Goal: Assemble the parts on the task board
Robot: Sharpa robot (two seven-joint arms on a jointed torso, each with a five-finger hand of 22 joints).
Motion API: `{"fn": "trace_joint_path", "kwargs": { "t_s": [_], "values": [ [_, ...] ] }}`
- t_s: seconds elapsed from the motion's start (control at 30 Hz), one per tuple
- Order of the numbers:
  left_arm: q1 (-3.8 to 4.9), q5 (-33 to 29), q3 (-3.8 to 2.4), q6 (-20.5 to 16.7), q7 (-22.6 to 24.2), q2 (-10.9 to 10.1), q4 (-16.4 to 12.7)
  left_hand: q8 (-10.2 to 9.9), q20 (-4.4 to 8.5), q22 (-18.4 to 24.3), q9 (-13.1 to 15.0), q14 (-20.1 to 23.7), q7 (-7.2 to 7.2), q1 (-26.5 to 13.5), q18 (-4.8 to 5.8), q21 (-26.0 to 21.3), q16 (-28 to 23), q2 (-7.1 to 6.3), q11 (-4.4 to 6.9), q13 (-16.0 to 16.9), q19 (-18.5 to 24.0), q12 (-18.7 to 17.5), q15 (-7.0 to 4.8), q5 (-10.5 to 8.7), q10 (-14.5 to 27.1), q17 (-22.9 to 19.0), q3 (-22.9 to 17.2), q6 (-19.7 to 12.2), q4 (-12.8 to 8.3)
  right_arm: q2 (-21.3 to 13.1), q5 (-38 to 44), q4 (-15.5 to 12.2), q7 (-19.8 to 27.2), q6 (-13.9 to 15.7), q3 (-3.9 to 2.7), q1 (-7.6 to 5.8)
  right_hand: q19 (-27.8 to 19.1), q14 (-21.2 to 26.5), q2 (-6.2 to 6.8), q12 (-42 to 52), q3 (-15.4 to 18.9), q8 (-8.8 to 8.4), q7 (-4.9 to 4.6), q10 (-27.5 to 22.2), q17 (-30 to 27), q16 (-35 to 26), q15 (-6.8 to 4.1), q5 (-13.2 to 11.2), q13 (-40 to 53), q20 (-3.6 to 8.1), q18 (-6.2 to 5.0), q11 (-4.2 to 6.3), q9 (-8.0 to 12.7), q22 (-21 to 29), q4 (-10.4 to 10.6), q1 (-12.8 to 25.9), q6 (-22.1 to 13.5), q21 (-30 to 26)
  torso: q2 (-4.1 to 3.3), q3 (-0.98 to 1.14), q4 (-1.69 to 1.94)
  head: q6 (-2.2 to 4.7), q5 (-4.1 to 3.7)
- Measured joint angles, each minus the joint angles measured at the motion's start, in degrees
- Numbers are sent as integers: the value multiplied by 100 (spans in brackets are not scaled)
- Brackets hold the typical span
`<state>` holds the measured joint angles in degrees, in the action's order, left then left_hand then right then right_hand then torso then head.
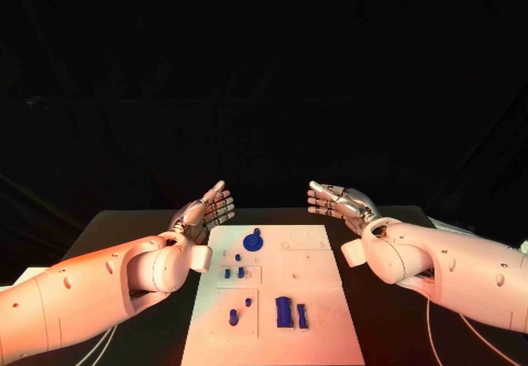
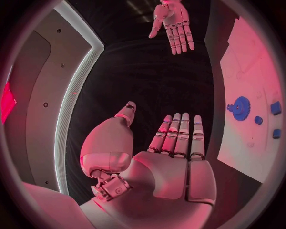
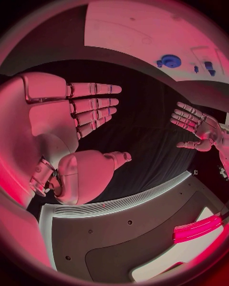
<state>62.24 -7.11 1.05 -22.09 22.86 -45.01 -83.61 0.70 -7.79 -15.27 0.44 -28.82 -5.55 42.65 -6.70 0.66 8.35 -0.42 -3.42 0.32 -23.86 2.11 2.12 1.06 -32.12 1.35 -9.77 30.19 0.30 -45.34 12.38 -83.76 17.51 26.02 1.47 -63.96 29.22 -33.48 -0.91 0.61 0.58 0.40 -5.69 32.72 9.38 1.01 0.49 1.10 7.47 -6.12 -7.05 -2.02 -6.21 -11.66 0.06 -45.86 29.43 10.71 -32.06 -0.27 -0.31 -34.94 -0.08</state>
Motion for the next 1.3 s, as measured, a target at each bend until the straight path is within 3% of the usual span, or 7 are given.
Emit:
{"fn": "trace_joint_path", "kwargs": {
  "t_s": [0.07, 0.2, 0.3, 0.37, 0.43, 0.67, 1.3],
  "values": [
    [-52, 73, -24, -292, 62, 4, -148, -9, 60, 119, -5, 222, 106, -328, 0, 0, -65, 11, 92, -8, 185, -59, -59, -9, 249, -38, 75, -228, -12, 25, -183, -177, 167, 275, -37, 113, -226, 257, 25, 0, -6, 0, 82, -256, -72, -35, -12, -33, -57, 47, 89, 58, 48, 89, -6, 351, -227, -83, 35, 11, 14, 30, 5],
    [-131, 225, -59, -866, 191, 16, -378, -32, 177, 347, -17, 653, 328, -965, 91, -31, -188, 28, 219, -15, 541, -122, -137, -46, 730, -86, 221, -684, -19, 48, -531, -419, 481, 787, -98, 264, -658, 750, 57, -23, -6, 0, 319, -744, -212, -59, -30, -59, -168, 273, 90, 133, 259, 262, -6, 1029, -657, -239, 66, 21, 25, 51, 8],
    [-165, 314, -76, -1191, 270, 19, -479, -33, 238, 455, -22, 855, 400, -1264, 92, -32, -243, 32, 259, -19, 706, -147, -161, -46, 954, -102, 292, -891, -24, 51, -720, -513, 652, 1065, -122, 325, -864, 983, 67, -23, -6, 0, 395, -969, -277, -67, -38, -59, -261, 377, 180, 154, 371, 343, -6, 1348, -864, -316, 76, 23, 29, 54, 8],
    [-187, 384, -87, -1439, 334, 19, -543, -32, 385, 552, -26, 1038, 449, -1536, 232, -31, -340, 36, 283, -21, 853, -147, -175, -69, 1159, -111, 333, -1084, -28, 56, -858, -571, 775, 1267, -135, 359, -1047, 1200, 75, -23, -9, 0, 450, -1177, -336, -67, -42, -59, -401, 457, 362, 169, 450, 418, -3, 1641, -1054, -385, 80, 26, 29, 55, 8],
    [-198, 436, -94, -1620, 382, 21, -583, -32, 500, 629, -29, 1184, 478, -1751, 354, -31, -465, 37, 302, -23, 968, -168, -184, -69, 1322, -112, 394, -1237, -28, 58, -949, -598, 859, 1403, -140, 374, -1196, 1373, 79, -23, -22, 0, 487, -1343, -386, -67, -41, -79, -500, 500, 404, 179, 500, 479, 10, 1879, -1206, -438, 83, 26, 30, 55, 8],
    [-207, 564, -98, -1990, 503, 22, -617, -32, 703, 858, -34, 1617, 528, -2393, 537, -31, -718, 42, 332, -26, 1319, -172, -204, -68, 1804, -122, 748, -1695, -26, 59, -1138, -608, 1030, 1662, -143, 378, -1640, 1871, 86, -23, -37, 0, 542, -1833, -743, -67, -48, -80, -672, 578, 583, 195, 582, 731, -6, 2564, -1647, -753, 87, 27, 31, 56, 8],
    [-208, 641, -99, -2174, 578, 22, -620, -32, 776, 1471, -36, 2283, 557, -3399, 628, -31, -797, 42, 344, -25, 1983, -172, -221, -68, 2547, -128, 945, -2386, -31, 59, -1253, -610, 1132, 1808, -143, 378, -2322, 2659, 93, -23, -37, -21, 553, -2612, -925, -66, -60, -80, -738, 612, 632, 205, 614, 1142, -5, 3654, -2333, -1026, 88, 27, 31, 57, 8]
  ]
}}
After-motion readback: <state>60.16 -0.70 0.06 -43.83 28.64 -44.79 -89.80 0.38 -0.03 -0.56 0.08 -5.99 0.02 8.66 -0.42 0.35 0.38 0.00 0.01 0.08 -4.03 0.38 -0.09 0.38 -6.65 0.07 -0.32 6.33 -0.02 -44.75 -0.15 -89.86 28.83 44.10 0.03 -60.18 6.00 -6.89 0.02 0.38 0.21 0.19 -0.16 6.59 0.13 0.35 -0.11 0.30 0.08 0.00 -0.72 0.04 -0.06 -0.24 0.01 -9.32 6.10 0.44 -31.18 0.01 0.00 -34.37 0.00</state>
